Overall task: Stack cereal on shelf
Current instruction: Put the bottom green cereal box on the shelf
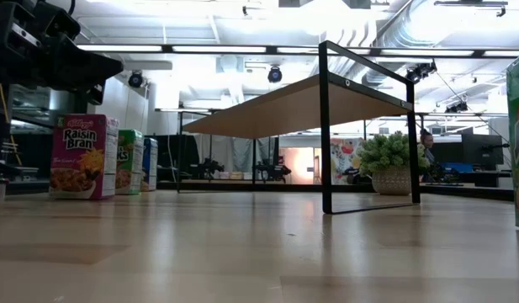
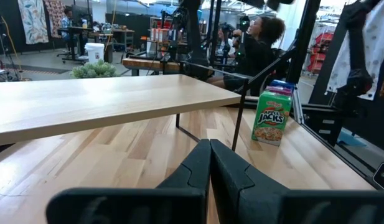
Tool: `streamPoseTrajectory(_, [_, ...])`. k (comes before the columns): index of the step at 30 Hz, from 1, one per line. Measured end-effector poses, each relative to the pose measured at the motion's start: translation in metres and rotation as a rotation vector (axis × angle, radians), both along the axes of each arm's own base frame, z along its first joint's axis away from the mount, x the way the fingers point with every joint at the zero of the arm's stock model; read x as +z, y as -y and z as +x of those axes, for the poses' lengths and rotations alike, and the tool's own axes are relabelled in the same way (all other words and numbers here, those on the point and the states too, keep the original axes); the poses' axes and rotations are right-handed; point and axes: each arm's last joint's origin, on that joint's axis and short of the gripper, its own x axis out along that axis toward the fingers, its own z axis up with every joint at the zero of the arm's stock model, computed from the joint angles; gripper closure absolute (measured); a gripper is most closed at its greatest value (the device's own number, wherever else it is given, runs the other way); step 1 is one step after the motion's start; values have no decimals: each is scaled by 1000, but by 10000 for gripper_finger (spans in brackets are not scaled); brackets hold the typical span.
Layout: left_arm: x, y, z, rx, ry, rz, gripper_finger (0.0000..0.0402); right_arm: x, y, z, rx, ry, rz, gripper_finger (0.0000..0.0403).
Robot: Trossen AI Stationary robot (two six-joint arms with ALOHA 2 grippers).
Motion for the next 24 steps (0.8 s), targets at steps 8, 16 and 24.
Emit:
streamPoseTrajectory(8, [0, 0, 0, 0, 0, 0, 401, -18, -55, 46, -35, -445, -92, 169])
streamPoseTrajectory(16, [0, 0, 0, 0, 0, 0, 401, -80, -87, 66, -13, -887, -159, 151])
streamPoseTrajectory(24, [0, 0, 0, 0, 0, 0, 401, -109, -112, 66, 61, -949, -276, 150])
